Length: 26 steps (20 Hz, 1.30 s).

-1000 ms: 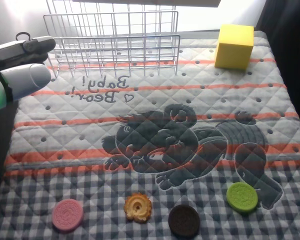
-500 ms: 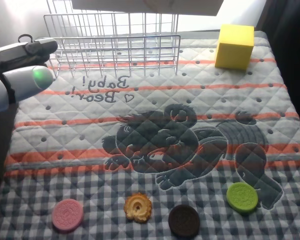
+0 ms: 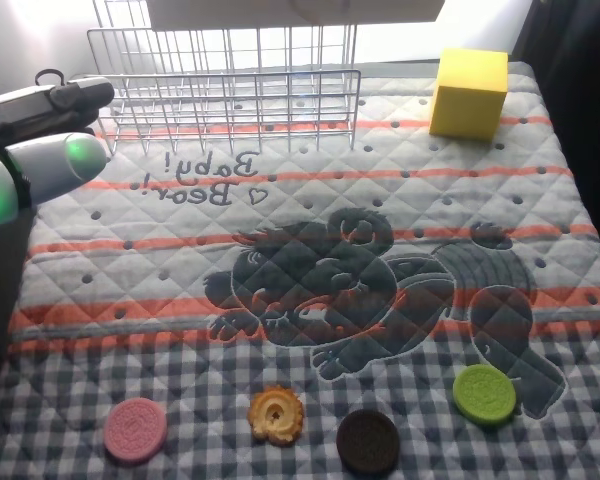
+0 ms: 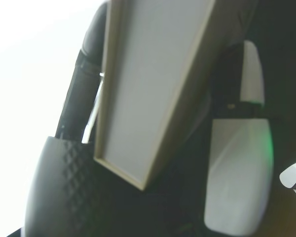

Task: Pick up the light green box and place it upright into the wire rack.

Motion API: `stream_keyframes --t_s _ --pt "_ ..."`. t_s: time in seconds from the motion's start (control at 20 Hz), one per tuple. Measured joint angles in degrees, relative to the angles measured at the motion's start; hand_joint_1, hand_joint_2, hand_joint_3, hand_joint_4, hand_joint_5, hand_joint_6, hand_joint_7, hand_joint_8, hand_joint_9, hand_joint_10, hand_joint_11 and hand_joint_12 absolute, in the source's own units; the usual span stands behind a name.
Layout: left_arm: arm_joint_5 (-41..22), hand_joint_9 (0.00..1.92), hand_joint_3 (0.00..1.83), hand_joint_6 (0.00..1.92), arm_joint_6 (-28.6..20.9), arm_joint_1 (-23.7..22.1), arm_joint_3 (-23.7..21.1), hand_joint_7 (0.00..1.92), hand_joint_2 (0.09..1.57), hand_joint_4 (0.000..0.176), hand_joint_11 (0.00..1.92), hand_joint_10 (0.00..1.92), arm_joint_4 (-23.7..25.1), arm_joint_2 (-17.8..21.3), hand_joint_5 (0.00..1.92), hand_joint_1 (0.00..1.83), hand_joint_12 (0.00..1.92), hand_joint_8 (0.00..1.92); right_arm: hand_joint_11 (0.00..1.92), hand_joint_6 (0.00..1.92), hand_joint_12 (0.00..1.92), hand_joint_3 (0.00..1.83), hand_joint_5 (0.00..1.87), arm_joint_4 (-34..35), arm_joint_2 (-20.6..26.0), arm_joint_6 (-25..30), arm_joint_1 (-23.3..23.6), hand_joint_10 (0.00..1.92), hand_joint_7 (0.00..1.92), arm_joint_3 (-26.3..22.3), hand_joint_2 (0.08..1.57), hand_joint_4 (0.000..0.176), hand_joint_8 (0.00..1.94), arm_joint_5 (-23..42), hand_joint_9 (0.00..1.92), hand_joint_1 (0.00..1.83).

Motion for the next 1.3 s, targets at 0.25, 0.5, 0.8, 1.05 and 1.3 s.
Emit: stream_keyframes --t_s 0.25,0.5,0.8,1.05,1.3 --pt "0.0 0.35 0.0 0.0 -0.07 0.0 0.24 0.26 1.12 0.081 0.09 0.0 0.04 -0.24 0.33 0.39 0.85 0.0 1.02 1.15 1.39 0.0 0.75 0.52 -0.2 0.04 -0.24 0.93 1.01 -0.11 1.19 0.0 1.12 0.07 1.18 1.21" --pt "0.15 0.3 0.0 0.0 -0.13 -0.66 0.96 0.24 1.12 0.082 0.03 0.0 0.0 -1.16 0.33 0.45 0.83 0.0 1.08 1.19 1.31 0.0 0.82 2.25 -1.88 -0.04 -1.4 0.86 1.08 0.96 1.19 0.0 0.89 0.09 1.26 1.15" --pt "0.35 0.27 0.0 0.0 -0.2 -1.05 1.4 0.23 1.12 0.115 0.0 0.0 0.2 -1.4 0.3 0.43 0.8 0.0 1.15 1.18 1.31 0.0 0.84 3.45 -3.37 0.09 -2.34 0.8 1.3 2.82 1.19 0.0 0.46 -1.2 1.31 1.13" --pt "0.39 0.27 0.0 0.0 -0.22 -1.07 1.42 0.23 1.12 0.122 0.0 0.0 0.24 -1.99 0.29 0.37 0.85 0.0 1.09 1.24 1.34 0.0 0.8 3.78 -3.67 0.15 -2.86 0.91 1.25 2.8 1.21 0.0 0.5 -0.46 1.23 1.11" --pt "0.37 0.31 0.0 0.0 -0.22 -1.16 1.42 0.24 1.1 0.129 0.01 0.01 0.0 -1.99 0.28 0.31 1.02 0.0 1.12 1.16 1.3 0.0 0.85 3.76 -3.85 0.04 -2.86 0.77 1.3 2.73 1.18 0.0 0.42 -0.48 1.29 1.13"
